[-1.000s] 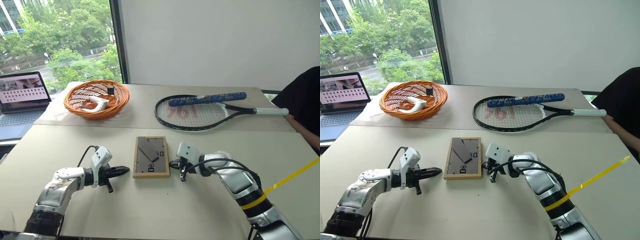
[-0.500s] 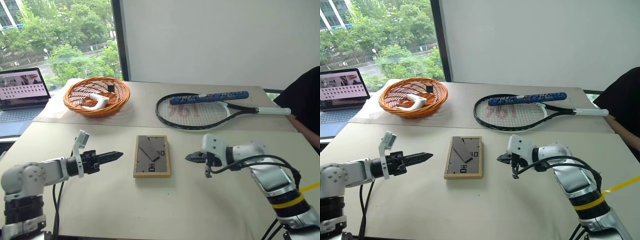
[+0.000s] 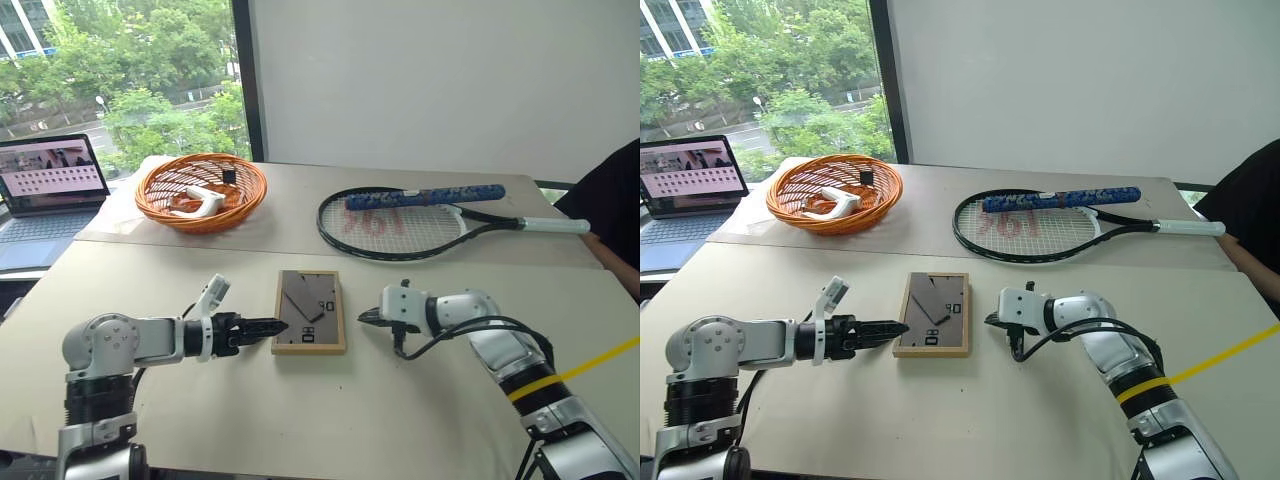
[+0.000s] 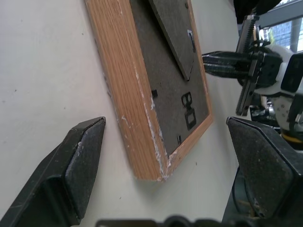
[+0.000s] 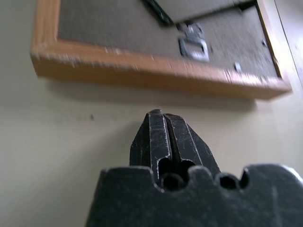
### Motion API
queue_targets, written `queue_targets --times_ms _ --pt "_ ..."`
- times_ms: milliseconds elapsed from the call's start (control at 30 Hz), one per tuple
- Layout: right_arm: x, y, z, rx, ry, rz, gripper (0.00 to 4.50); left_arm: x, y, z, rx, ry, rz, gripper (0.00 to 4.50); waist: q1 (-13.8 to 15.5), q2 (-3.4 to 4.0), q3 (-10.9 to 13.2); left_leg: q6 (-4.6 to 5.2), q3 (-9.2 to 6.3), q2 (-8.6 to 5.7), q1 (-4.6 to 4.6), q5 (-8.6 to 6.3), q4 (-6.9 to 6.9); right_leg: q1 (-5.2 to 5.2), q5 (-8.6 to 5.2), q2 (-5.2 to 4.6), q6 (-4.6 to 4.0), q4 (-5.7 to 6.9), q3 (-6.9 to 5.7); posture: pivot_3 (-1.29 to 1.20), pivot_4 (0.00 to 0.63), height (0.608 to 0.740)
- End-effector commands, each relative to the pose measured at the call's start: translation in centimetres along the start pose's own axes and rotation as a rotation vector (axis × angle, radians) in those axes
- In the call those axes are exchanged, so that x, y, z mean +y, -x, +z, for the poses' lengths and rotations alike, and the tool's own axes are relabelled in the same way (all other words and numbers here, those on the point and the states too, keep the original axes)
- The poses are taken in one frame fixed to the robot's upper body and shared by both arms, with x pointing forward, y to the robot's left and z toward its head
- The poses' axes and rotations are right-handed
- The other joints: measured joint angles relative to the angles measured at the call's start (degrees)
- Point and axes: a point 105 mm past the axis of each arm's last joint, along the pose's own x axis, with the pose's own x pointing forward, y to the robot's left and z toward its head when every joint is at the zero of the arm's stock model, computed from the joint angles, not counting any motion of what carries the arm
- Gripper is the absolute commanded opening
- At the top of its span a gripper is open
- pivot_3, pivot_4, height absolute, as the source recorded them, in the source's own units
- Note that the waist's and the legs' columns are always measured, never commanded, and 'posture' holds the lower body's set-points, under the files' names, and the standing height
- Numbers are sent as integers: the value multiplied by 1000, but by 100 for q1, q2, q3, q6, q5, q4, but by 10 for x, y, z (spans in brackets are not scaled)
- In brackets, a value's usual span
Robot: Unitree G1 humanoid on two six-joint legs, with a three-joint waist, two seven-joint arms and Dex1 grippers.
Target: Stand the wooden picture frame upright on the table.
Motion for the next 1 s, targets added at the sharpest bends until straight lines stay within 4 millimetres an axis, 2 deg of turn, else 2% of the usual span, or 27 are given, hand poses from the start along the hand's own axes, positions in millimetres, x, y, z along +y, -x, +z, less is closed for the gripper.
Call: queue_targets --times_ms 33,300,433,533,567,600,667,767,900,1000 --pt "0 -5 13 -51 40 -3 0 0 -16 -18 68 60 -33 4453 18 0 0 -1 -1 -2 1 0 0 1 1 -2 1 -1 -1 0 150 696" --pt "4 -11 11 -45 22 -4 0 -6 -15 -10 0 92 -81 4453 6 0 0 -3 -7 -2 3 2 -1 5 1 -2 1 -2 -6 0 150 696" --pt "1 -9 8 -30 19 -17 0 -9 -8 -4 -37 106 -125 3498 -16 0 0 -4 -10 -2 3 2 -6 3 2 -1 0 -2 -7 0 150 696" --pt "-5 -7 11 -37 12 -40 0 -14 -7 -3 -39 105 -156 2287 -31 0 0 -5 -13 -2 3 3 -8 2 2 0 -1 -2 -9 0 150 696" --pt "-7 -6 12 -41 10 -48 0 -15 -7 -3 -40 104 -164 2168 -42 0 0 -6 -13 -2 3 4 -7 3 2 0 -1 -2 -10 0 150 696" --pt "-11 -2 14 -48 0 -63 0 -15 -5 -1 -45 106 -172 1595 -47 0 0 -7 -13 -2 3 4 -8 2 2 0 -1 -2 -9 0 150 696" --pt "-27 14 19 -69 -44 -117 0 -19 1 1 -50 79 -186 1185 -52 0 1 -8 -15 -2 2 4 -8 2 2 0 -1 -2 -12 0 150 696" --pt "-45 40 34 -159 -165 -170 0 -35 12 -2 -13 2 -254 1177 -71 -1 7 -11 -18 -2 -11 7 -9 -8 3 0 -2 -1 -13 0 150 696" --pt "-62 81 64 -332 -453 -153 0 -45 27 5 -8 -46 -293 1177 -79 1 9 -12 -22 -2 -19 7 -15 -13 2 0 -4 -3 -18 0 150 696" --pt "-57 88 83 -387 -549 -65 756 -48 29 9 3 -61 -299 1177 -83 0 9 -12 -26 -1 -18 6 -18 -12 0 0 -8 -5 -23 0 150 696"
